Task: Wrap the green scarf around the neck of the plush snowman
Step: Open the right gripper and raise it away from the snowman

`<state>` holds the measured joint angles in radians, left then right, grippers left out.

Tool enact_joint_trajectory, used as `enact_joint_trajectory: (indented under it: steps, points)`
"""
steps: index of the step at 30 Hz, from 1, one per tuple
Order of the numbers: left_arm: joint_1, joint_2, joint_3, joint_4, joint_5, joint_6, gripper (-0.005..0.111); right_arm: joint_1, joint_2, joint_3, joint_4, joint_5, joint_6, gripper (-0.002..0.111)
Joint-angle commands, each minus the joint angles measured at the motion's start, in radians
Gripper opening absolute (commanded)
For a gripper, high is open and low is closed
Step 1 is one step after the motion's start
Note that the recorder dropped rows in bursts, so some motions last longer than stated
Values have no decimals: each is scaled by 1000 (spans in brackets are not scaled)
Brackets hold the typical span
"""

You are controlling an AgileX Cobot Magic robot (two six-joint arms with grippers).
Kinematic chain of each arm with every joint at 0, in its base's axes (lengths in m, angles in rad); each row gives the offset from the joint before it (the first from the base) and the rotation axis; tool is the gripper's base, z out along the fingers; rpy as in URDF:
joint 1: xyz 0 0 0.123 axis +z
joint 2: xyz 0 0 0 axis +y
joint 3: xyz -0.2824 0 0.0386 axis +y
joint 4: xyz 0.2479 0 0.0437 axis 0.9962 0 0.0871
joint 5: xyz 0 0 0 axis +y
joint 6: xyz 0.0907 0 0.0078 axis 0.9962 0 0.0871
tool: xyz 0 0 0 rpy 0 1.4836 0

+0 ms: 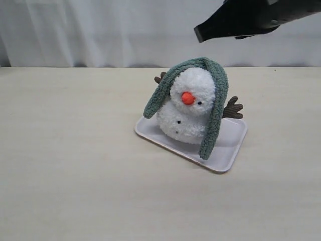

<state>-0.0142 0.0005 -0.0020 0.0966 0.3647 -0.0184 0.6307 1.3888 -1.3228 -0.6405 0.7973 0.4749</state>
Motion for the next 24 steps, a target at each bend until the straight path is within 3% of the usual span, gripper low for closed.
enact_joint_trajectory:
  steps: [1, 4, 7, 11, 13, 18, 24]
  points:
    - [1, 0, 2, -1, -10, 1, 0, -6, -120, 75, 61, -10, -72, 4]
    - [1, 0, 2, -1, -10, 1, 0, -6, -184, 140, 119, -20, -116, 4]
    - [1, 0, 2, -1, -10, 1, 0, -63, -201, 173, 334, 1, -274, 4]
    - [1, 0, 2, -1, -10, 1, 0, -229, -170, 175, 747, 17, -551, 4]
    - [1, 0, 2, -1, -10, 1, 0, -301, -146, 175, 859, 12, -625, 6]
    - [1, 0, 2, -1, -10, 1, 0, -406, -63, 175, 897, -25, -647, 20]
    - [1, 0, 2, -1, -10, 1, 0, -432, 76, 170, 900, -162, -663, 32]
